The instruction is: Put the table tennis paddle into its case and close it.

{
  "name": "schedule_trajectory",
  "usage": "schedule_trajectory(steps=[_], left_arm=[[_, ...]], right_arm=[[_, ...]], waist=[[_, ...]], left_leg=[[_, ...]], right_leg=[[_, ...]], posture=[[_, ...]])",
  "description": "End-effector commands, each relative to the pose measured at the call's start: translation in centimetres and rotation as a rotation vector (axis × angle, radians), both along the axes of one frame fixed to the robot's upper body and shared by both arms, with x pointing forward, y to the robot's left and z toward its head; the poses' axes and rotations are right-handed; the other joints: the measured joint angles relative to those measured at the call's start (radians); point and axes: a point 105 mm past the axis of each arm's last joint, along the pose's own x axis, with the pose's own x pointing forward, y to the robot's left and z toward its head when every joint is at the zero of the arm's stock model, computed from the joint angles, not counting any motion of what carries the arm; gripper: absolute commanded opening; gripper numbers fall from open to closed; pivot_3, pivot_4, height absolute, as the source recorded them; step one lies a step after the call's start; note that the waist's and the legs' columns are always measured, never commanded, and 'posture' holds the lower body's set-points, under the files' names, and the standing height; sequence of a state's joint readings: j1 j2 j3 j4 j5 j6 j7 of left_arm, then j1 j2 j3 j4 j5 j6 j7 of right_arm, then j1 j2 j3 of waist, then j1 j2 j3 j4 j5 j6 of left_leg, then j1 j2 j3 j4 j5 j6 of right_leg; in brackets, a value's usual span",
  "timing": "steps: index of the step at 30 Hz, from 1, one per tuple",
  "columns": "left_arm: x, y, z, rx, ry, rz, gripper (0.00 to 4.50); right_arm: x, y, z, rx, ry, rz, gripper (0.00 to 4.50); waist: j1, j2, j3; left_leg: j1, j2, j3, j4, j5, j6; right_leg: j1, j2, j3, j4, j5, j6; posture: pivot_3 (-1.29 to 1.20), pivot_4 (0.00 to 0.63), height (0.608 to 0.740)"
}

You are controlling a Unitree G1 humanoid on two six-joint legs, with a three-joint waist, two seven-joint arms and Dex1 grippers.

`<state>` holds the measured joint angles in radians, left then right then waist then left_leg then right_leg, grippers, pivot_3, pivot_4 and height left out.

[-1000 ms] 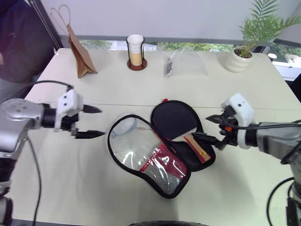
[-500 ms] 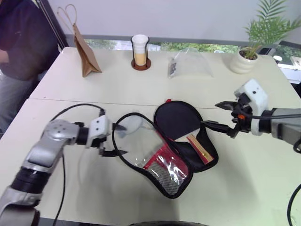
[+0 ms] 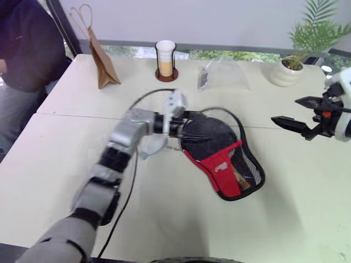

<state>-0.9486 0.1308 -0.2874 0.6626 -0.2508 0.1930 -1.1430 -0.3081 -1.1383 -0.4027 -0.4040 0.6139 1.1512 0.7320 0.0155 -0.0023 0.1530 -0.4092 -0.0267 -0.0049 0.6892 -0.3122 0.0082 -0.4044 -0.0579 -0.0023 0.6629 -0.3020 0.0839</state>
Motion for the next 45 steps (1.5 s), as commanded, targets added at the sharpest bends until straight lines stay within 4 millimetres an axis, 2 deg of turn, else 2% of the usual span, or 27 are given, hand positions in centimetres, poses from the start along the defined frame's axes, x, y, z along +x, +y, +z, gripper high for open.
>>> schedule_trajectory(steps=[1, 5, 8, 12, 17, 21, 26, 29, 36, 37, 41, 45], left_arm=[[0.7, -0.5, -0.4, 0.058, -0.101, -0.010, 4.50], [0.8, 0.4, 1.4, 0.025, -0.142, -0.049, 4.50], [0.3, 2.0, 3.9, -0.026, -0.169, -0.073, 4.50], [-2.4, 5.7, 6.7, -0.057, -0.188, -0.122, 4.50], [-5.3, 9.0, 7.6, -0.024, -0.170, -0.104, 4.50], [-6.3, 10.0, 7.6, -0.001, -0.167, -0.071, 4.50], [-6.6, 11.1, 8.3, -0.010, -0.185, 0.010, 4.50], [-6.6, 11.3, 8.2, -0.002, -0.194, 0.034, 4.50], [-6.5, 11.5, 8.2, -0.007, -0.208, 0.071, 4.50], [-6.5, 11.5, 8.3, -0.009, -0.209, 0.074, 4.50], [-6.5, 11.5, 8.3, -0.012, -0.213, 0.081, 4.50], [-6.5, 11.5, 8.1, -0.013, -0.210, 0.084, 4.50]], right_arm=[[-0.3, 0.6, -1.9, 0.065, 0.093, 0.026, 4.46], [-0.1, 1.2, -4.1, 0.130, 0.195, 0.055, 4.46], [0.3, 1.8, -5.9, 0.180, 0.272, 0.091, 4.46], [0.7, 2.8, -8.3, 0.239, 0.368, 0.141, 4.46], [1.1, 3.9, -10.2, 0.266, 0.427, 0.199, 4.46], [1.4, 4.5, -11.0, 0.288, 0.453, 0.227, 4.46], [1.9, 4.9, -12.8, 0.314, 0.511, 0.221, 4.46], [1.7, 5.1, -13.3, 0.335, 0.535, 0.217, 3.72], [-0.2, 5.9, -15.0, 0.364, 0.625, 0.203, 0.28], [-0.6, 6.0, -15.2, 0.367, 0.638, 0.197, 0.10], [-2.4, 7.0, -15.7, 0.410, 0.680, 0.132, 0.10], [-5.2, 8.7, -16.1, 0.508, 0.719, 0.065, 0.10]], waist=[[-0.009, 0.000, 0.000], [-0.017, 0.000, 0.000], [-0.018, 0.000, 0.000], [-0.026, 0.001, 0.000], [-0.024, 0.001, 0.000], [-0.012, 0.001, 0.000], [-0.011, 0.001, 0.000], [-0.011, 0.000, -0.001], [-0.006, 0.000, -0.001], [-0.005, 0.000, -0.001], [-0.003, 0.000, -0.001], [-0.004, -0.001, -0.002]], left_leg=[[0.000, 0.000, 0.001, 0.000, 0.000, 0.000], [0.000, 0.002, 0.001, -0.003, 0.001, -0.001], [0.000, 0.002, 0.001, -0.003, 0.002, -0.004], [0.000, 0.002, 0.001, -0.003, 0.003, -0.006], [0.000, 0.002, 0.000, -0.003, 0.004, -0.007], [0.000, 0.001, 0.000, -0.002, 0.004, -0.007], [0.001, 0.001, 0.000, -0.002, 0.004, -0.007], [0.001, 0.001, 0.000, -0.002, 0.004, -0.007], [0.001, 0.001, 0.000, -0.002, 0.004, -0.007], [0.001, 0.001, 0.000, -0.002, 0.004, -0.007], [0.001, 0.001, 0.000, -0.002, 0.004, -0.006], [0.001, 0.002, -0.001, -0.003, 0.004, -0.007]], right_leg=[[0.000, 0.000, 0.000, 0.000, 0.000, 0.000], [-0.002, 0.001, 0.002, 0.000, 0.000, 0.000], [-0.003, 0.001, 0.002, 0.000, 0.000, 0.000], [-0.003, 0.001, 0.002, 0.000, 0.000, 0.000], [-0.002, 0.000, 0.003, 0.000, 0.000, 0.000], [-0.002, -0.001, 0.002, 0.000, 0.000, 0.000], [-0.001, 0.000, 0.002, 0.000, 0.000, 0.000], [-0.001, 0.000, 0.002, 0.000, 0.000, 0.000], [-0.001, 0.000, 0.002, 0.000, 0.000, 0.000], [-0.001, 0.000, 0.002, 0.000, 0.000, 0.000], [0.000, 0.000, 0.002, 0.000, 0.000, 0.000], [0.000, 0.000, 0.002, 0.000, 0.000, 0.000]], posture=[[0.00, 0.150, 0.740], [0.00, 0.150, 0.740], [0.00, 0.150, 0.740], [0.00, 0.150, 0.740], [0.00, 0.150, 0.740], [0.00, 0.150, 0.740], [0.00, 0.150, 0.740], [0.00, 0.150, 0.740], [0.00, 0.150, 0.740], [0.00, 0.150, 0.740], [0.00, 0.150, 0.740], [0.00, 0.150, 0.740]])
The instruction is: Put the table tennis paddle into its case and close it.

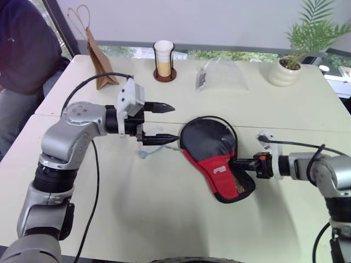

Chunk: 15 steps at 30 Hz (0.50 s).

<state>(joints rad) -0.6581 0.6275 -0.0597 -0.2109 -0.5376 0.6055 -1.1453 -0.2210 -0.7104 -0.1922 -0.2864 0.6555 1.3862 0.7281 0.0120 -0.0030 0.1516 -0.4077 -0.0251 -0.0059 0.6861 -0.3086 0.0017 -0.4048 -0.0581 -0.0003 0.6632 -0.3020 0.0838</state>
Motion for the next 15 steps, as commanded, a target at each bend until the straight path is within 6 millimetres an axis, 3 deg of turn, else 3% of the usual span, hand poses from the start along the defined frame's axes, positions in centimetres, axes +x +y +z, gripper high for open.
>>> schedule_trajectory(steps=[1, 9, 15], left_arm=[[-0.5, 0.2, 0.7, -0.018, -0.038, 0.000, 4.50], [-0.6, 0.0, 0.6, -0.027, -0.012, -0.009, 4.50], [-0.5, 0.0, 0.5, -0.019, 0.002, -0.026, 4.50]], right_arm=[[-3.9, 2.3, -1.8, 0.065, 0.141, -0.005, 0.10], [-9.1, 5.1, -3.0, 0.171, 0.124, -0.171, 0.10], [-11.4, 5.3, -3.1, 0.159, 0.147, -0.235, 0.10]], waist=[[0.000, 0.000, -0.001], [-0.002, -0.004, -0.005], [-0.003, -0.004, -0.005]], left_leg=[[0.000, 0.000, 0.000, 0.000, 0.000, 0.000], [0.001, 0.000, -0.001, -0.002, -0.001, 0.002], [0.002, 0.000, -0.001, -0.003, -0.002, 0.003]], right_leg=[[0.000, 0.000, 0.000, 0.000, 0.000, 0.000], [0.000, 0.001, 0.000, 0.000, 0.000, 0.000], [0.000, 0.001, 0.000, 0.000, 0.000, 0.000]], posture=[[0.00, 0.150, 0.740], [0.00, 0.150, 0.740], [0.00, 0.150, 0.740]])
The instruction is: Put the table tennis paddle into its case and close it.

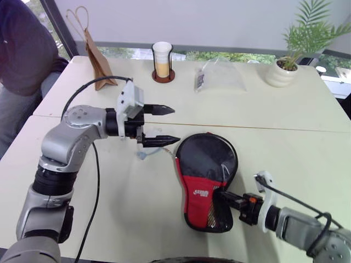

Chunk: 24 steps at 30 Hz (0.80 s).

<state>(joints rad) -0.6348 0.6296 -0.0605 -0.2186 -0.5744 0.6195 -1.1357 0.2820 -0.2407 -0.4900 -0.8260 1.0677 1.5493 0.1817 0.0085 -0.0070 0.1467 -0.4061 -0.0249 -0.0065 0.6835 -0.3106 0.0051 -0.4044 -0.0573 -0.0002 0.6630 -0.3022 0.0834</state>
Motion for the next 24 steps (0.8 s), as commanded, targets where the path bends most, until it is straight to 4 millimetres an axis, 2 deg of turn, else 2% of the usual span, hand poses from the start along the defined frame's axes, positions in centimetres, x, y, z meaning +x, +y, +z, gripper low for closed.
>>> schedule_trajectory(steps=[1, 5, 9, 10, 11, 16, 20, 24], left_arm=[[-0.2, 0.0, 0.9, 0.001, -0.037, -0.019, 4.50], [-0.1, -0.3, 0.6, 0.008, -0.035, -0.033, 4.50], [0.0, -0.4, 0.3, 0.014, -0.039, -0.040, 4.50], [0.0, -0.4, 0.3, 0.014, -0.041, -0.040, 4.50], [0.0, -0.4, 0.2, 0.015, -0.042, -0.040, 4.50], [0.1, 0.2, -0.6, 0.051, -0.041, -0.034, 4.50], [0.5, 1.2, -1.3, 0.106, -0.058, -0.010, 4.50], [1.4, 2.5, -2.5, 0.183, -0.095, 0.027, 4.50]], right_arm=[[-2.1, 0.4, -0.7, -0.004, 0.087, 0.023, 0.10], [-2.1, -0.4, -0.5, -0.023, 0.091, 0.002, 0.10], [-1.2, -1.6, 0.1, -0.057, 0.070, -0.006, 0.10], [-0.9, -1.9, 0.3, -0.068, 0.062, -0.007, 0.78], [-0.6, -2.2, 0.5, -0.073, 0.056, -0.011, 1.12], [1.5, -4.7, 2.4, -0.163, 0.010, 0.013, 3.55], [3.6, -7.3, 5.5, -0.350, -0.085, 0.089, 3.55], [6.7, -8.0, 8.8, -0.518, -0.290, 0.158, 3.55]], waist=[[0.002, 0.000, 0.000], [0.002, 0.000, 0.000], [0.002, 0.000, 0.000], [0.003, 0.000, 0.000], [0.003, 0.000, 0.000], [0.001, 0.000, 0.000], [0.002, 0.001, 0.001], [0.002, 0.001, 0.001]], left_leg=[[0.000, 0.000, 0.000, 0.000, 0.000, 0.000], [0.000, 0.000, 0.000, 0.000, 0.000, 0.001], [0.000, 0.000, 0.000, 0.000, 0.000, 0.001], [0.000, 0.000, 0.000, 0.000, -0.001, 0.001], [0.000, -0.001, 0.000, 0.000, 0.000, 0.001], [0.000, -0.001, 0.001, 0.001, -0.001, 0.001], [0.000, -0.001, 0.001, 0.001, -0.001, 0.002], [0.000, 0.001, 0.001, 0.001, -0.001, 0.002]], right_leg=[[0.000, 0.000, 0.000, 0.000, 0.000, 0.000], [0.001, 0.000, 0.000, 0.000, 0.000, 0.000], [0.001, 0.000, 0.000, -0.001, 0.000, 0.000], [0.001, 0.000, 0.000, -0.001, 0.000, 0.000], [0.001, 0.000, 0.000, -0.001, 0.000, 0.000], [0.002, 0.000, 0.000, -0.001, 0.000, 0.000], [0.002, 0.000, 0.000, -0.002, 0.000, 0.000], [0.002, 0.002, 0.000, -0.002, 0.000, 0.000]], posture=[[0.00, 0.150, 0.740], [0.00, 0.150, 0.740], [0.00, 0.150, 0.740], [0.00, 0.150, 0.740], [0.00, 0.150, 0.740], [0.00, 0.150, 0.740], [0.00, 0.150, 0.740], [0.00, 0.150, 0.740]])
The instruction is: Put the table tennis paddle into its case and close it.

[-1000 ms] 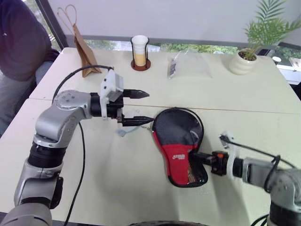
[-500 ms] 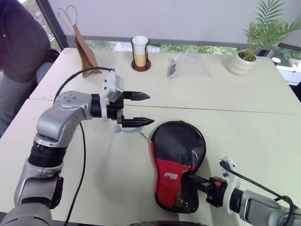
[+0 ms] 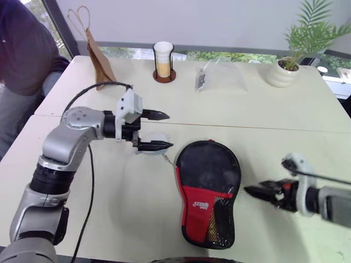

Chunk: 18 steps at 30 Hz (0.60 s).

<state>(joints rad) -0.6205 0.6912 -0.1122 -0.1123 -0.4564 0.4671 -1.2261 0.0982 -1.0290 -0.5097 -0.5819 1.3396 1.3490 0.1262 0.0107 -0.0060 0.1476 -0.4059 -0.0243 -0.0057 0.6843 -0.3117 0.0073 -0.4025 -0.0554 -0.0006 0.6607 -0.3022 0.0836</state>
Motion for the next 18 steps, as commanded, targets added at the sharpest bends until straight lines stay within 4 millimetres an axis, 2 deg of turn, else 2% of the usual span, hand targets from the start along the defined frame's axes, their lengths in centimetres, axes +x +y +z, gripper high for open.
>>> schedule_trajectory(steps=[1, 2, 5, 9, 13, 18], left_arm=[[0.7, 1.0, -0.7, 0.066, -0.060, 0.025, 4.50], [0.9, 1.3, -0.9, 0.078, -0.068, 0.035, 4.50], [1.6, 2.0, -2.0, 0.121, -0.079, 0.063, 4.50], [2.2, 2.5, -2.8, 0.146, -0.089, 0.079, 4.50], [2.6, 2.9, -3.3, 0.163, -0.091, 0.094, 4.50], [3.0, 3.2, -4.4, 0.200, -0.101, 0.094, 4.50]], right_arm=[[2.5, 1.1, 2.4, -0.095, -0.194, 0.148, 3.55], [3.1, 1.8, 2.9, -0.113, -0.242, 0.201, 3.55], [4.1, 5.6, 3.5, -0.086, -0.354, 0.400, 3.55], [4.2, 9.1, 1.4, -0.117, -0.393, 0.609, 3.55], [3.9, 10.7, -0.8, -0.125, -0.386, 0.717, 3.55], [4.0, 11.0, -3.1, -0.154, -0.364, 0.743, 3.55]], waist=[[0.000, 0.000, 0.000], [0.000, 0.000, 0.000], [-0.002, 0.000, 0.000], [0.003, -0.001, 0.000], [0.002, -0.001, 0.000], [0.001, -0.001, 0.000]], left_leg=[[0.000, 0.001, 0.000, 0.000, 0.000, 0.000], [0.000, 0.001, 0.000, 0.000, 0.000, 0.000], [-0.001, 0.001, 0.000, 0.000, 0.000, 0.000], [-0.002, 0.000, 0.000, 0.001, 0.000, 0.000], [-0.002, -0.001, 0.000, 0.002, 0.000, 0.000], [-0.002, -0.001, 0.000, 0.002, 0.001, -0.002]], right_leg=[[0.000, 0.000, 0.000, 0.000, 0.000, 0.000], [0.000, 0.000, 0.000, 0.000, 0.000, 0.000], [-0.001, 0.000, 0.000, -0.001, 0.000, 0.000], [-0.003, 0.000, 0.000, 0.001, 0.000, 0.000], [-0.003, -0.002, 0.000, 0.001, 0.000, 0.000], [-0.003, -0.002, 0.000, 0.001, 0.000, 0.000]], posture=[[0.00, 0.150, 0.740], [0.00, 0.150, 0.740], [0.00, 0.150, 0.740], [0.00, 0.150, 0.740], [0.00, 0.150, 0.740], [0.00, 0.150, 0.740]])
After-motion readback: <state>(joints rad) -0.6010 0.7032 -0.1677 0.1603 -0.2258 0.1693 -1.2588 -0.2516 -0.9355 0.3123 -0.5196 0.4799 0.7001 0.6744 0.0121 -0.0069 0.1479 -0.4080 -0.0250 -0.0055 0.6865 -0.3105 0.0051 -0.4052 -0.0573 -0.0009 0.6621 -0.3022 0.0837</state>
